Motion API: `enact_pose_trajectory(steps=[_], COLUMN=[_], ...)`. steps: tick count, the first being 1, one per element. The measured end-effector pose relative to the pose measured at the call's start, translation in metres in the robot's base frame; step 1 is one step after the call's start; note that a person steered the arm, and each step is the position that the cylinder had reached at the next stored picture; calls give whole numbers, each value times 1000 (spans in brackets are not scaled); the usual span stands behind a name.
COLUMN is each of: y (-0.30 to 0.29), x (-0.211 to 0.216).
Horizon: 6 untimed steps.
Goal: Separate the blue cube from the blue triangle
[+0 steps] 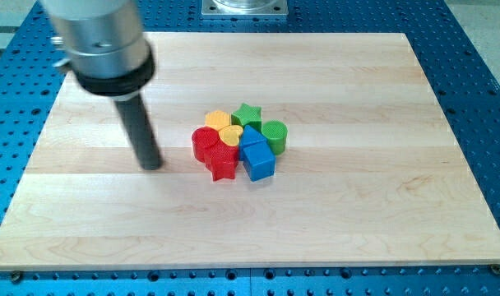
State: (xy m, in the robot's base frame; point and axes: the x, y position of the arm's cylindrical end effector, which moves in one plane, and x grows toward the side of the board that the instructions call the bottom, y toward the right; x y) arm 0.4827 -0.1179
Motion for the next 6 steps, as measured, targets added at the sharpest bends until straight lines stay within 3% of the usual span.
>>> enact_pose_trajectory(steps=[1, 3, 5, 6], y=[2, 114, 146, 197], x=[0, 22, 27, 26])
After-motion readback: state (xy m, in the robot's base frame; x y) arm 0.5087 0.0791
